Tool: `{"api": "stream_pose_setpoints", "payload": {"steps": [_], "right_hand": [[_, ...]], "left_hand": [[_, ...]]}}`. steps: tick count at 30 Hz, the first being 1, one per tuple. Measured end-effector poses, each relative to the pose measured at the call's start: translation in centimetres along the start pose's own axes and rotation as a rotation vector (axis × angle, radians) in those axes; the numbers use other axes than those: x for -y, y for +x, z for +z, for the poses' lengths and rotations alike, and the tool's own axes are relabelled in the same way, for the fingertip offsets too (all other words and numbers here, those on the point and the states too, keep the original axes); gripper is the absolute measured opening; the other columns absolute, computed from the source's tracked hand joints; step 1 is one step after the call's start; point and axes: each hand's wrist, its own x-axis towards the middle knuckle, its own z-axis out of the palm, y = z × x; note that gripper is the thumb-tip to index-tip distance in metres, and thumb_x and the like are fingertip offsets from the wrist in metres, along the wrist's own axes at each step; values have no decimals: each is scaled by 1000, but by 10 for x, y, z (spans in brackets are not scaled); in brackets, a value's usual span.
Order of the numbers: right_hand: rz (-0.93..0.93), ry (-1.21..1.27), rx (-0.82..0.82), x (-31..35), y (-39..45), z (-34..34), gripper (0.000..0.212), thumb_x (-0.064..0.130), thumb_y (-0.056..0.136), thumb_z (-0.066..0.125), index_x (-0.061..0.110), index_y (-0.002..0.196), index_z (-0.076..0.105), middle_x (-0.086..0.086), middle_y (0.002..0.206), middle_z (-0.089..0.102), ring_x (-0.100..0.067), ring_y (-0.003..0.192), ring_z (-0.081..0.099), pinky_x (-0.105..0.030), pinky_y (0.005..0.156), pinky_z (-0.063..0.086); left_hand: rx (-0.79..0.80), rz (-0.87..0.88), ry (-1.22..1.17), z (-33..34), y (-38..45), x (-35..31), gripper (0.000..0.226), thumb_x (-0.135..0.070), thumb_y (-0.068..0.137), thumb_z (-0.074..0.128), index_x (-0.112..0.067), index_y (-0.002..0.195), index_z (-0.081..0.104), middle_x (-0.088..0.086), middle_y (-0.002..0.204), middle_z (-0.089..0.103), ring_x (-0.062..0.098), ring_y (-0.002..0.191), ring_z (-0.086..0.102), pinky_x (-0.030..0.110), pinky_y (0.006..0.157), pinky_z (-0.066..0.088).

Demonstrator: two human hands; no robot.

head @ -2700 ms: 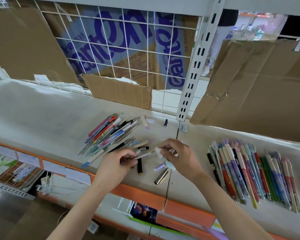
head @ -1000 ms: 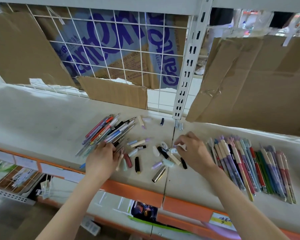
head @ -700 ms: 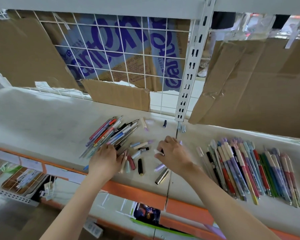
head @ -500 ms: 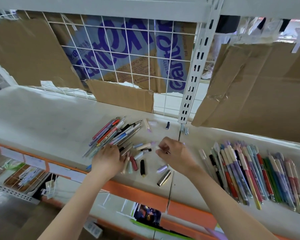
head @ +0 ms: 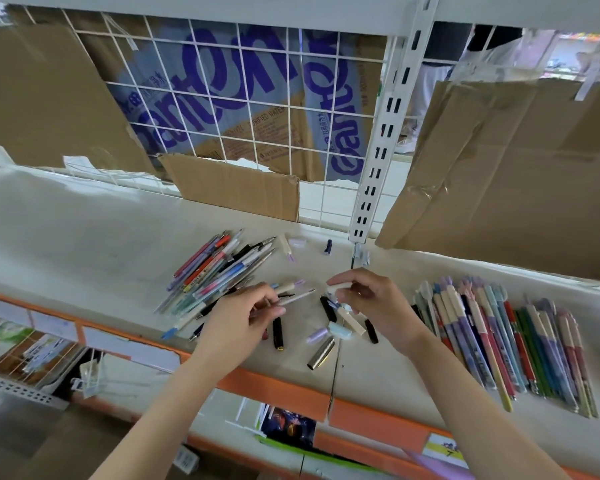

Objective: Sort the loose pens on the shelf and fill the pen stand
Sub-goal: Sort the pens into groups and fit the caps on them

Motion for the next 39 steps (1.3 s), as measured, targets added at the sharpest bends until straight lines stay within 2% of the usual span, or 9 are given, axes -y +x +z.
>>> {"api": "stream_pose_setpoints", "payload": {"steps": [7,12,18,22,25,29,31,35,39], "right_hand": [[-50,-31,19,4,-5,4,18,13,88,64,29,94,69,24,59,54,2,57,49,-10,61,37],[-58,-21,5,2,-4,0,21,15,88,65,35,91,70,18,68,59,1,62,53,-24,69,45],[-61,-20,26,0,-4,-1,21,16,87,65,36,90,70,16,63,57,-6,60,49,-22,65,43],[-81,-5,-24,1,-3,-7,25,11,86,66,36,86,69,19,67,60,0,60,50,-16,65,43],[-116,-21,41,2,-4,-4,26,11,86,66,37,88,70,10,77,65,-5,67,55,-21,68,46],[-88,77,34,3,-3,-3,22,5,85,65,25,94,65,9,74,65,-3,65,58,-14,65,44],[-92,163,7,5,-2,-7,20,0,84,65,17,95,62,5,73,66,-7,64,59,-16,63,45],[-132,277,-93,18,9,-20,16,-3,86,60,10,92,66,-2,73,67,-11,63,59,-15,59,46],[-135,278,-121,23,14,-28,13,-2,89,57,7,94,65,-5,75,66,-4,67,61,-14,62,47]], "left_hand": [[9,16,12,2,2,0,10,-30,85,67,-34,78,61,-14,70,62,7,58,59,38,62,50],[-1,1,2,3,1,-2,4,-29,84,67,-28,82,65,-14,69,63,7,59,60,36,63,51],[14,4,-12,5,0,-7,8,-25,84,68,-30,79,63,-21,69,61,0,64,58,20,62,47],[7,-11,-28,4,4,-10,5,-28,85,66,-29,81,63,-17,72,62,1,62,59,25,62,49],[28,22,-18,7,8,-16,5,-26,85,66,-28,81,64,-19,73,63,3,69,59,24,63,47],[56,45,2,8,12,-22,14,-27,85,66,-36,77,59,-24,72,62,-1,74,58,11,61,42],[72,48,2,8,16,-27,16,-30,86,64,-40,77,57,-17,74,64,3,71,58,17,62,44],[30,110,-32,8,34,-41,7,-21,91,59,-21,88,65,-8,78,65,10,74,60,28,69,47],[33,82,-92,10,44,-51,11,-14,91,57,-19,93,67,-16,82,64,2,81,61,17,74,48]]}}
